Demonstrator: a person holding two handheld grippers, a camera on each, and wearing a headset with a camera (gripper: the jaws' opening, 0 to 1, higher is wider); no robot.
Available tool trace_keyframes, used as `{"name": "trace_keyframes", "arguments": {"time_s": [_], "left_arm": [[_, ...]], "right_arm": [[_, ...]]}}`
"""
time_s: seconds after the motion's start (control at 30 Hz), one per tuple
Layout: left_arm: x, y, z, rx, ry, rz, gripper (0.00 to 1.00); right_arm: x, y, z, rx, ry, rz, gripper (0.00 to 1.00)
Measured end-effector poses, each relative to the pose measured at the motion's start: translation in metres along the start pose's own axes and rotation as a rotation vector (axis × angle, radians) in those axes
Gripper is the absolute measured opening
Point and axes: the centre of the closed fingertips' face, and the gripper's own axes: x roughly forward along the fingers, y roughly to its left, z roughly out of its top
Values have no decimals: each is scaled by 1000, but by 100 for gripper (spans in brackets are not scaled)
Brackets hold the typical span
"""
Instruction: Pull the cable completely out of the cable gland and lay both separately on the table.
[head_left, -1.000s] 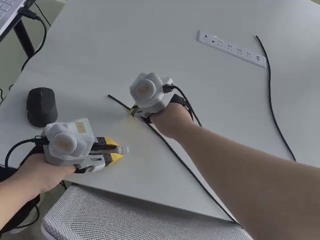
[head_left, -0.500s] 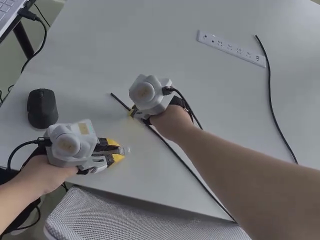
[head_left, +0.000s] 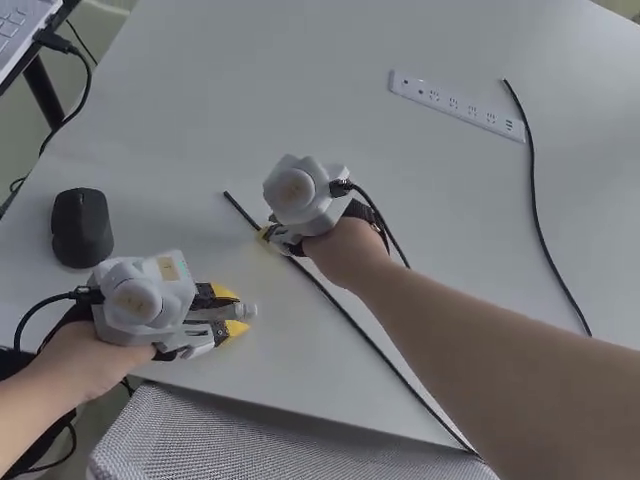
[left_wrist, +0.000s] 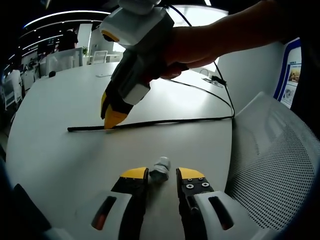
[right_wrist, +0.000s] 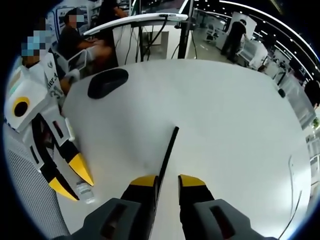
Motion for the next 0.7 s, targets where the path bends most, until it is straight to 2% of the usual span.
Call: {"name": "trace_keyframes", "arguments": {"time_s": [0.2,0.47,0.7], "left_arm": [[-1,1,5,5,-1,14,28],[-8,2,6,1,1,36,33],[-18,2,4,-12,1,62,38]], "right_arm": [[-13,-10,6,51,-59,-6,20],[-36,-17,4,64,-117,-26,28],[-73,-25,2,98,-185,-54,36]]}}
